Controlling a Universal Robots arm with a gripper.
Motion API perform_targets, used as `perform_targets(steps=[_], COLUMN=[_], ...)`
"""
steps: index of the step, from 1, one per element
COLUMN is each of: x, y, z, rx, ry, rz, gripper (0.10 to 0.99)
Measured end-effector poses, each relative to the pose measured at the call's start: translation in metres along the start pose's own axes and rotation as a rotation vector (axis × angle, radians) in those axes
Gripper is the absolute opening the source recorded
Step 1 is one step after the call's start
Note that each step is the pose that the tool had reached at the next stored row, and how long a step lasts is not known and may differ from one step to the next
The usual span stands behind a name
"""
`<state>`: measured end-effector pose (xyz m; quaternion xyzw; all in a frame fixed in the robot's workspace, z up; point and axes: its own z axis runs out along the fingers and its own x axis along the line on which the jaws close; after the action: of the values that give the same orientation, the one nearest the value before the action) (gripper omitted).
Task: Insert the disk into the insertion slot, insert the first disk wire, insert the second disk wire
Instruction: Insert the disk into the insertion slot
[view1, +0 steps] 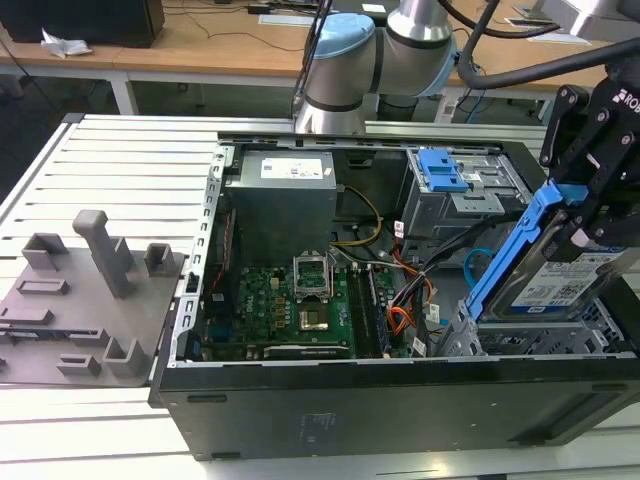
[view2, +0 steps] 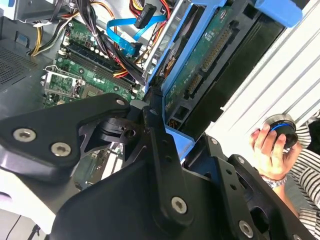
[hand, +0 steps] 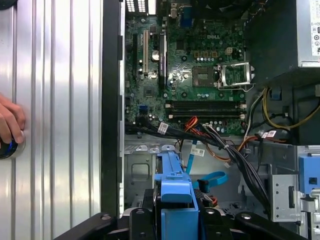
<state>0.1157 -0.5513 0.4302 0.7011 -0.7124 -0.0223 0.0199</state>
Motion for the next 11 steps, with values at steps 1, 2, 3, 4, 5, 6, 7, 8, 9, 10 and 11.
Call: perform_targets(steps=[1, 2, 3, 4, 5, 6, 7, 8, 9, 10, 11], x=[0.0001, 0.0001, 0.0, 0.0, 0.0001, 0.0001, 0.0001, 0.0001, 0.0001, 0.0001, 0.0001], y=[-0.0003, -0.0006, -0.0007, -0.0009, -0.001, -0.0011, -0.0012, -0.0012, -0.0013, -0.0014, -0.0015], z=[0.0049, 0.0095, 0.0127, 0.0149, 0.0169, 0.0183, 0.0198, 0.0209, 0.0225, 0.0238, 0.0248], rx=[-0.002, -0.003, -0.004, -0.005, -0.005, -0.005, -0.005, -0.006, -0.006, -0.006, -0.006], ry=[0.0002, 0.0001, 0.0002, 0.0002, 0.0002, 0.0002, 0.0001, 0.0002, 0.0002, 0.0002, 0.0002], rz=[0.0, 0.0, 0.0, 0.0, 0.0, 0.0, 0.0, 0.0, 0.0, 0.0, 0.0], gripper=[0.369, 0.369, 0.369, 0.369, 0.369, 0.369, 0.369, 0.369, 0.369, 0.369, 0.369])
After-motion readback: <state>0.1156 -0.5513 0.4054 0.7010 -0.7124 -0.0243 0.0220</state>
